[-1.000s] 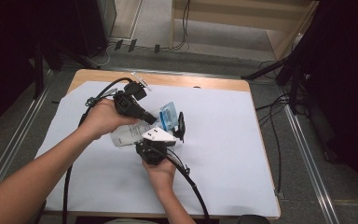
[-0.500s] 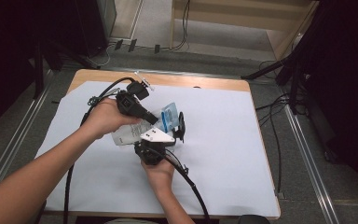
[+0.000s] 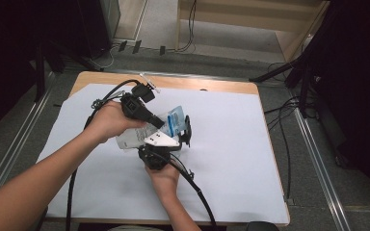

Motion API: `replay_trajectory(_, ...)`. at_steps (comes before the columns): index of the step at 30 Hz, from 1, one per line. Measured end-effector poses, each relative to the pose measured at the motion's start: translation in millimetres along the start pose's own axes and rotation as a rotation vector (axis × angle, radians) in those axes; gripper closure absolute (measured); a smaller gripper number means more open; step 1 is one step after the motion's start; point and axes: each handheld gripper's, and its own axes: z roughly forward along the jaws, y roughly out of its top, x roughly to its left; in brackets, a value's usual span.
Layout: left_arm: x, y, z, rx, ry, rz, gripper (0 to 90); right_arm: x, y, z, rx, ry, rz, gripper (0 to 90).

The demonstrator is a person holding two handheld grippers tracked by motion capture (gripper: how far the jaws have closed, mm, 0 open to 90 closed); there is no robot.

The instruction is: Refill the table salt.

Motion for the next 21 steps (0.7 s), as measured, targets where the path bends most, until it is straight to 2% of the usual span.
replay_trajectory(9, 0.0, 2.5, -0.8, 0.007, 0.003, -0.001, 90.0, 1.7, 0.7, 2.4, 0.006, 0.006, -0.004, 90.0)
replay_trajectory(13, -1.0, 4.5, 0.8, 0.015, 0.018, -0.001, 90.0, 2.3, 0.8, 2.3, 0.009, 0.01, 0.006, 90.0)
replay_trajectory(16, -0.5, 6.5, 0.0, 0.023, 0.013, -0.005, 90.0, 2.3, 1.7, 1.0, 0.003, 0.009, 0.003, 90.0)
replay_trajectory(21, -0.5, 11.2, -1.5, 0.041, 0.031, 0.0, 90.0, 2.8, 3.5, -1.1, -0.01, 0.017, 0.008, 90.0)
